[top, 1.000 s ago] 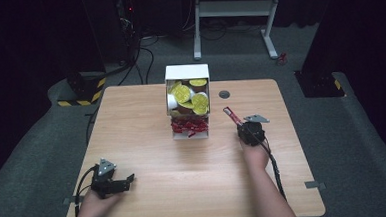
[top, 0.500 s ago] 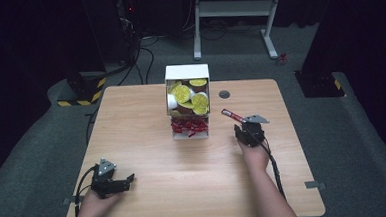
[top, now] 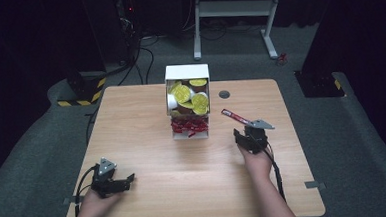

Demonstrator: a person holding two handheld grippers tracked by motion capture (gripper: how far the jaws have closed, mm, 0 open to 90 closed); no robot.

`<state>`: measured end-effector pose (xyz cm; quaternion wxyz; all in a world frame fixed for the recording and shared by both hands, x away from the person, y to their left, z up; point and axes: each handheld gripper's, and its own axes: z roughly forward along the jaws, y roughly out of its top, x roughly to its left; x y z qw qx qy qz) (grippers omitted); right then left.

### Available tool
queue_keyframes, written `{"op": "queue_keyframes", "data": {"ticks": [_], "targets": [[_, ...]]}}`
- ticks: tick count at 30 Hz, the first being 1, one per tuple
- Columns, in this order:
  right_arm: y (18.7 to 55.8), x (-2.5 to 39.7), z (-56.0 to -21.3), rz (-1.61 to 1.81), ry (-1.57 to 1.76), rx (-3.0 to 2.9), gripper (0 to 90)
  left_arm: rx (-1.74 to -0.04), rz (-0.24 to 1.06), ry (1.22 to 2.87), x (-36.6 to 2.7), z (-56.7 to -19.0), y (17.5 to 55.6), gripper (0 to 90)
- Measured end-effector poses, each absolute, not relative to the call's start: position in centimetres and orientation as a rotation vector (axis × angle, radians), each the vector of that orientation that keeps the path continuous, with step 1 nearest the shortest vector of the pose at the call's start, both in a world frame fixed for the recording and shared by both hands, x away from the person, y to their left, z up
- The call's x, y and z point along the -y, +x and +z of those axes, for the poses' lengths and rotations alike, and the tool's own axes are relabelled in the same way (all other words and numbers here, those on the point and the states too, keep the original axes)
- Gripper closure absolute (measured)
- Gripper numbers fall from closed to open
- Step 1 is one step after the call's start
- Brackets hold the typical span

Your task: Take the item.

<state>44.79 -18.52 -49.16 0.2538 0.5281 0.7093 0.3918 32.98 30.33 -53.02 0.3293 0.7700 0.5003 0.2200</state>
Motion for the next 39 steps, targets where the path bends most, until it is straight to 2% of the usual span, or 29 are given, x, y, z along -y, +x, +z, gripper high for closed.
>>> {"op": "queue_keyframes", "data": {"ticks": [14,19,26,31,39], "targets": [[40.3,20.0,-48.3,1.122,1.383,-1.937,43.4,-1.309,0.578,2.010,-30.3,-53.0,33.0,11.0],[38.5,20.8,-48.4,1.102,1.357,-1.965,37.9,-1.310,0.576,2.010,-30.3,-53.0,33.0,11.0],[35.8,22.5,-50.0,1.068,1.379,-1.983,32.2,-1.311,0.576,2.009,-30.3,-53.0,33.0,11.0],[34.2,23.9,-51.5,0.924,1.391,-2.042,26.1,-1.312,0.576,2.009,-30.3,-53.0,33.0,11.0],[34.6,24.2,-52.4,0.871,1.452,-2.074,22.9,-1.317,0.578,2.001,-30.2,-53.1,33.0,11.2]]}}
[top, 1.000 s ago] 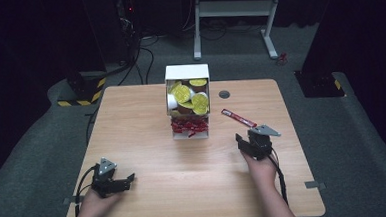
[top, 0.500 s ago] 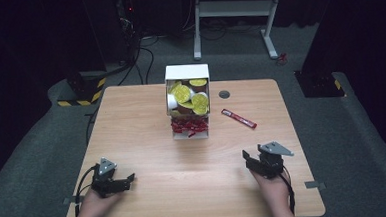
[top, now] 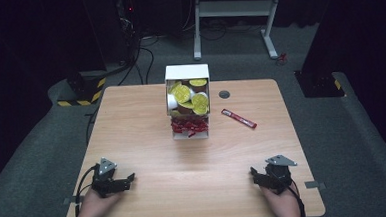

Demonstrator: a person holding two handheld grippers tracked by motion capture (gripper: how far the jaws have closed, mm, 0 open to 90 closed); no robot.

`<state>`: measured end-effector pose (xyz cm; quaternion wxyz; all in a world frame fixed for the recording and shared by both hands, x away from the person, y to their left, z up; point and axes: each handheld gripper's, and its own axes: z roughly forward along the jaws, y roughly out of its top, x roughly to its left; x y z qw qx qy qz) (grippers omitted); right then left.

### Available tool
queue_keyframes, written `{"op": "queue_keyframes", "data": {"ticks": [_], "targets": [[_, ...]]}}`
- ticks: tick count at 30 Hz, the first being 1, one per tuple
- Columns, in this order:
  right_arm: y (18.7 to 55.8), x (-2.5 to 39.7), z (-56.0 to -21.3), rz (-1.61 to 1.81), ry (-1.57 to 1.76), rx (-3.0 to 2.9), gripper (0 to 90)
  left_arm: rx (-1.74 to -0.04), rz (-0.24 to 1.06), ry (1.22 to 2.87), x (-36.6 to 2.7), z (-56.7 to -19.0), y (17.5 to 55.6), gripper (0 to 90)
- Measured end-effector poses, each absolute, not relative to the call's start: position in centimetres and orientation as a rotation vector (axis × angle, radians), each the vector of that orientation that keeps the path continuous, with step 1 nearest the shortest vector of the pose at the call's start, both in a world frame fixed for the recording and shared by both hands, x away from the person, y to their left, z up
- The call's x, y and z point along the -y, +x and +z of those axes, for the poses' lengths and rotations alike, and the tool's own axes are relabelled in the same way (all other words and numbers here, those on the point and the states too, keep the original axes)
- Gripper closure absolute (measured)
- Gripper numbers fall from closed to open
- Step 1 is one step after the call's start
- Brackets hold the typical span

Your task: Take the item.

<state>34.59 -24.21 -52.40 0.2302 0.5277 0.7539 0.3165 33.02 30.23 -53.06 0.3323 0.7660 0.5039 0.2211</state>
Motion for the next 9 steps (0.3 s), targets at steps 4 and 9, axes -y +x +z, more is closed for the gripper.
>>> {"op": "queue_keyframes", "data": {"ticks": [4,9], "targets": [[34.62,24.14,-52.40,0.869,1.457,-2.069,22.7,-1.316,0.578,2.001,-30.24,-53.07,33.02,11.2],[34.67,24.01,-52.43,0.864,1.441,-2.092,17.2,-1.316,0.578,2.001,-30.24,-53.07,33.01,11.3]]}}
